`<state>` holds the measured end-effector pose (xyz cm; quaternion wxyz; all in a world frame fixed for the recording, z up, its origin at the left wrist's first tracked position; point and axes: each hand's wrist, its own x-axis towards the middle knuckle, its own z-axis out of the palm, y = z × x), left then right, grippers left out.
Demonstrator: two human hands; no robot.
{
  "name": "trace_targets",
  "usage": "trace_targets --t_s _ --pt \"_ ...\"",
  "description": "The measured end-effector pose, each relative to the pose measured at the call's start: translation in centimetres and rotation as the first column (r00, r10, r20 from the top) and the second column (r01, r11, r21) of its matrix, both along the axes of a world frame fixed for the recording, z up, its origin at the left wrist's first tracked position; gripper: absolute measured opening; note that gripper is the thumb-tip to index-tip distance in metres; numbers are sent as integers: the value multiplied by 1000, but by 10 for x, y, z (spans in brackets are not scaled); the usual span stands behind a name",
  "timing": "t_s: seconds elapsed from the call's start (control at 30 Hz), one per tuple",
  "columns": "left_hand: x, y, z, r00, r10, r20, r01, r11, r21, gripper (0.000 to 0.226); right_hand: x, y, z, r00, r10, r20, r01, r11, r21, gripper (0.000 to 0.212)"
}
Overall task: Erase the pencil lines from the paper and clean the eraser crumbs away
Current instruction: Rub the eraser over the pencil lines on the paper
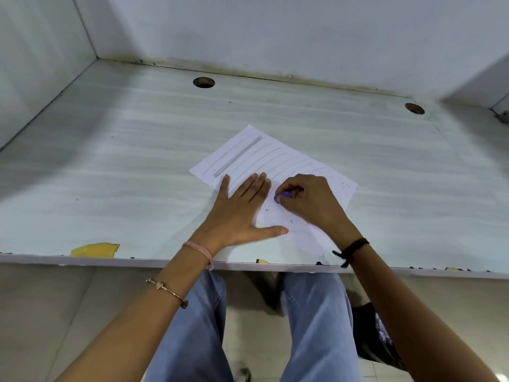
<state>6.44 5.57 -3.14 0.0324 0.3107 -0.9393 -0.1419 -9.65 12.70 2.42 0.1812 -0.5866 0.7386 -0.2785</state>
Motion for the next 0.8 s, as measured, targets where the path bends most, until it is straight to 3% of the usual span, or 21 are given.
trace_targets --t_s 0.13,0.3,0.43,0.6,0.73,0.8 --pt "-1 -2 -3 1000 -13 19 14 999 -45 113 11 11 4 982 187 8 -187 973 139 8" --pt "0 -1 -1 1000 -4 -1 4 1000 0 110 -5 -1 1 1000 -24 -3 24 1000 9 8" --pt "-1 -1 -1 1000 -12 22 13 999 -34 110 7 13 5 983 186 12 -185 973 139 10" --pt "0 -1 -1 1000 -9 5 9 1000 -3 109 -18 -1 1 998 -68 -4 68 998 2 10" --pt "-1 -3 -3 1000 -18 23 19 999 -41 113 9 14 4 979 206 10 -205 971 125 9" --pt "0 -3 -3 1000 -15 17 16 1000 -20 113 -5 4 4 991 132 -15 -130 988 88 9"
